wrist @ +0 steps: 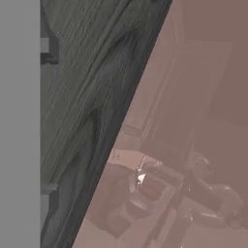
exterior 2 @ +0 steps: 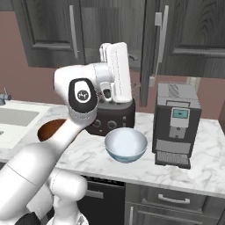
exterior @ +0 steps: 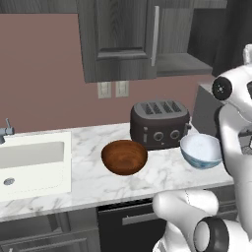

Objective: Open the cabinet. Pick the bowls from the counter and place them in the cabinet. Then close the cabinet.

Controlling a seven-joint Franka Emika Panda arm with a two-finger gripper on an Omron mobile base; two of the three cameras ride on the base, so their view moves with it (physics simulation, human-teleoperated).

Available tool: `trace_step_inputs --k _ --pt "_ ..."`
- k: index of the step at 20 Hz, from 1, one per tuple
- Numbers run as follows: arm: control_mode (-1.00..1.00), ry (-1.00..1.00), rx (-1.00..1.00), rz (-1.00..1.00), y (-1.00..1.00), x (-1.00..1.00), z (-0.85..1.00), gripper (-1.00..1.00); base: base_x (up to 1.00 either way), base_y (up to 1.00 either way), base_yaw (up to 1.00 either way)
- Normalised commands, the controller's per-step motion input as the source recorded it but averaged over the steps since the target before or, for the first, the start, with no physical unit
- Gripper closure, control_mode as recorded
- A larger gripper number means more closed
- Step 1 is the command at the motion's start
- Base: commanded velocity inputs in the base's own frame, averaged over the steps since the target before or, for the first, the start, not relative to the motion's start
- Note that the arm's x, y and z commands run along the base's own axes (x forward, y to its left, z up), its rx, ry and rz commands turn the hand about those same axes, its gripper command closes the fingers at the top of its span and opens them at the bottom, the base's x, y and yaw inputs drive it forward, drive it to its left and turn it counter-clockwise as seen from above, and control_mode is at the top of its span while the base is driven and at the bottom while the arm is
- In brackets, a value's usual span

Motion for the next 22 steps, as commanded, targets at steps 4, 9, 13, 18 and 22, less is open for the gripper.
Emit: trace_step_inputs --k 4,9,13,18,22 --pt "-1.0 0.06 0.17 -0.02 -0.74 0.65 -0.58 -1.0 0.0 0.0 0.0" --pt "-1.0 0.06 0.17 -0.01 -0.69 0.67 -0.58 -1.0 0.0 0.0 0.0" --pt "-1.0 0.05 0.11 0.0 -0.27 0.23 -0.2 -1.0 0.0 0.0 0.0" --pt "-1.0 0.0 0.0 0.0 0.0 0.01 0.0 -1.0 0.0 0.0 0.0" --pt "-1.0 -0.01 0.0 0.0 0.04 -0.13 0.0 -1.0 0.0 0.0 0.0"
